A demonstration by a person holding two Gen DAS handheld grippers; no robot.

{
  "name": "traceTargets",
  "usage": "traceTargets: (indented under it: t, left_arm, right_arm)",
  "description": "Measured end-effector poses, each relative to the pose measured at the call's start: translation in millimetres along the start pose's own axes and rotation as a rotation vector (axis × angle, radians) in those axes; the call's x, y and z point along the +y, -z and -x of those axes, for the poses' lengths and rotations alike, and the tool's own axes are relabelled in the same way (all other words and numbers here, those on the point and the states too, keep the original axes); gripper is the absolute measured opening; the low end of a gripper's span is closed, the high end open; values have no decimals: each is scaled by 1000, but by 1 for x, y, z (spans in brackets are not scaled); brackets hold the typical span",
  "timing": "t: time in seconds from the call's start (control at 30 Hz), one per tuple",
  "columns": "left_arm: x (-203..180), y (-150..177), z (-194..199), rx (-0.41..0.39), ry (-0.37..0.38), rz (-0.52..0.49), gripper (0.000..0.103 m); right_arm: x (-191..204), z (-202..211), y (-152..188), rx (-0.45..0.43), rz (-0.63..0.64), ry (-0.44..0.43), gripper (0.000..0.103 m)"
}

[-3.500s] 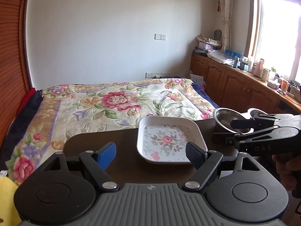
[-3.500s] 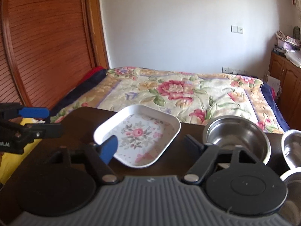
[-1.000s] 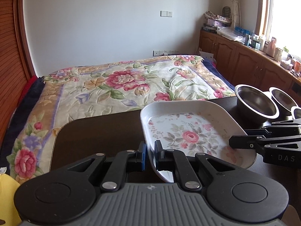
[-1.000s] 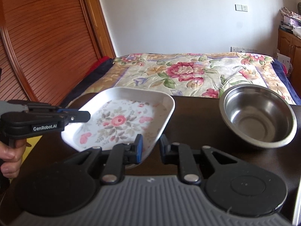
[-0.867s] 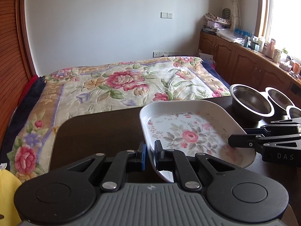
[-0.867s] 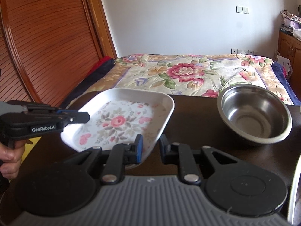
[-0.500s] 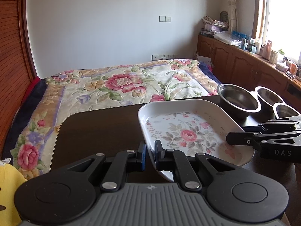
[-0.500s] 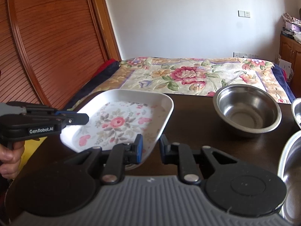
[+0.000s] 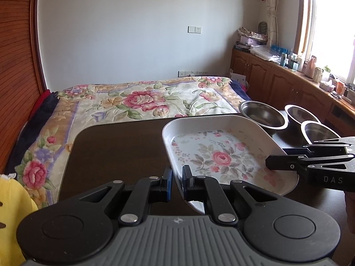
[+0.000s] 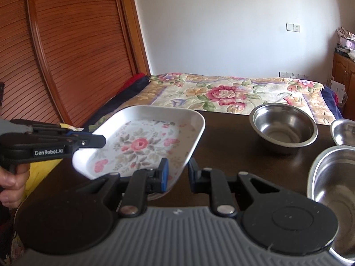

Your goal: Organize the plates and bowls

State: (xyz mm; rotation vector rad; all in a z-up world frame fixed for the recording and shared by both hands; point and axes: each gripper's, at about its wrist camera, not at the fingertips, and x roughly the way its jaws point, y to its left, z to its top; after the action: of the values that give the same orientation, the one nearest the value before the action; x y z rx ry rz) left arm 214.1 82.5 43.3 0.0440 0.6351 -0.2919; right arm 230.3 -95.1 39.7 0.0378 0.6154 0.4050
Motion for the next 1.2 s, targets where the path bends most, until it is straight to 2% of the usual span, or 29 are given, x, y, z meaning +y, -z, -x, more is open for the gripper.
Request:
traceTargets:
  t: [0.67,1.2]
  left_arm:
    - [-30,40,60,-32,7,-6,11]
    - [-43,70,77,-15,12,-6,11]
  right_arm:
    - [14,52,33,-38,18,-13,21]
    - [20,73,59,-36,12,-16,21]
